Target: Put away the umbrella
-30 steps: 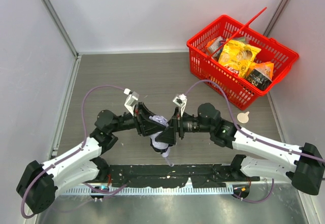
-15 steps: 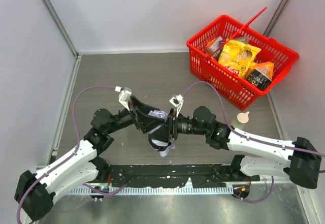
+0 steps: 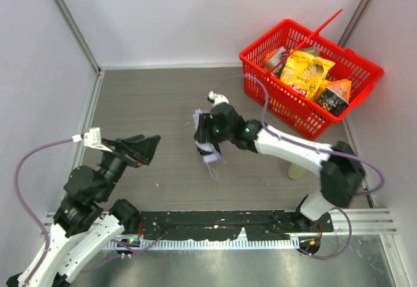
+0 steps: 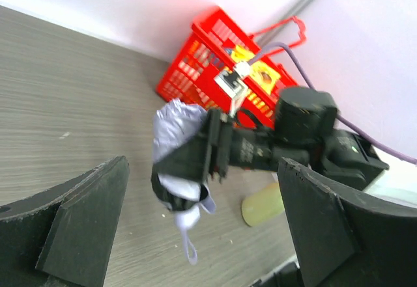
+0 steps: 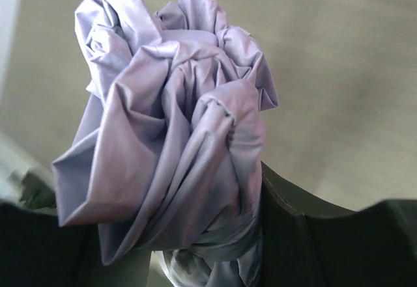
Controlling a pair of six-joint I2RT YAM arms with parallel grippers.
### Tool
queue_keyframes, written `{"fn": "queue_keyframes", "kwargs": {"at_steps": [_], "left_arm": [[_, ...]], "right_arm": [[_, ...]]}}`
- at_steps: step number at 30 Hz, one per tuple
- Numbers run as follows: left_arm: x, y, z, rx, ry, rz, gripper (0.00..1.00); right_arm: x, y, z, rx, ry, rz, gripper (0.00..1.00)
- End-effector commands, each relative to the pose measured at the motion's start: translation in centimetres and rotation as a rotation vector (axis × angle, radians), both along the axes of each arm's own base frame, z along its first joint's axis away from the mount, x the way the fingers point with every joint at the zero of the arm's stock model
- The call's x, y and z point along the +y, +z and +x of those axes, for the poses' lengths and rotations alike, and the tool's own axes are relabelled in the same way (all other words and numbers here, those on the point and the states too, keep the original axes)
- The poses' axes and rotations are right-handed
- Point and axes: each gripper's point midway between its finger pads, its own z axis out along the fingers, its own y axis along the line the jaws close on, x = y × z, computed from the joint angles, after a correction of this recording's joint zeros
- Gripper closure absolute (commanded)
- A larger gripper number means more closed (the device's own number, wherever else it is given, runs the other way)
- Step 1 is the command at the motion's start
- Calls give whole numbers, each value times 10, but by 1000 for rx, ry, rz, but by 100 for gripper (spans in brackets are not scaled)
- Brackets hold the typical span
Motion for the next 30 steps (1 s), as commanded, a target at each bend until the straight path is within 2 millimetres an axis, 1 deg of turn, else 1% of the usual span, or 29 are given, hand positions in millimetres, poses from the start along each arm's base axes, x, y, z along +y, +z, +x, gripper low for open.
{"fn": "queue_keyframes", "kwargs": {"at_steps": [1,2,3,4,5,6,7,8,9,10,11,12,13,14,15,16,18,19,20,21,22,23,24,25,26,27,28,29,30], "left_arm": [[44,-26,-5,110,174,115,0],[44,-27,-8,115,164,123,0],[45,-25,-10,115,161,123,0],[44,-24,-14,117,143,126,0],[43,-22,-16,114,129,123,0],[41,-22,-18,117,114,122,0],[39,-22,-21,118,94,118,0],[37,-23,-23,120,78,121,0],[36,-24,-25,127,70,120,0],[36,-26,-27,135,64,118,0],[35,-27,-28,142,58,112,0],[34,-27,-31,143,44,108,0],[32,-27,-32,142,33,103,0],[31,-27,-33,141,25,95,0],[31,-26,-34,138,22,90,0],[31,-25,-35,135,19,86,0],[31,-22,-36,133,16,81,0],[32,-20,-37,130,14,80,0],[31,-20,-37,131,10,81,0],[31,-18,-38,131,5,85,0],[31,-17,-38,134,7,88,0],[32,-17,-38,138,10,91,0],[32,-16,-38,140,13,90,0],[32,-15,-38,140,13,87,0],[33,-14,-38,142,16,82,0],[32,-13,-39,139,13,74,0],[32,-11,-39,135,9,67,0],[32,-9,-40,131,11,62,0],[32,-9,-39,129,11,59,0]], "right_arm": [[-21,-25,83,-43,-175,-275,59],[-11,-19,97,-41,-179,-263,58],[-12,-50,110,10,-188,-311,58],[-2,-38,123,-4,-184,-295,57],[0,-64,134,27,-187,-339,57],[7,-59,145,17,-187,-334,55],[11,-70,156,29,-198,-351,55],[13,-84,161,44,-200,-367,55],[16,-83,167,48,-203,-354,54],[18,-98,169,72,-199,-369,53],[21,-95,172,74,-196,-361,52],[20,-108,173,90,-197,-379,50],[20,-110,174,91,-199,-387,46],[19,-116,174,97,-196,-401,43],[19,-118,175,97,-191,-410,35],[18,-119,175,98,-191,-418,31],[18,-110,175,87,-180,-418,22],[18,-97,175,70,-178,-409,20],[18,-92,175,65,-174,-406,18],[16,-76,175,49,-171,-407,18],[12,-65,175,34,-181,-422,18],[10,-41,174,-3,-182,-405,18],[3,-35,171,-13,-189,-423,17],[0,-7,166,-53,-191,-398,18],[-7,-4,159,-56,-193,-416,17],[-8,28,147,-109,-180,-385,17],[-16,31,136,-121,-169,-406,17],[-17,65,118,-179,-154,-367,17],[-26,59,107,-187,-141,-404,17]]}}
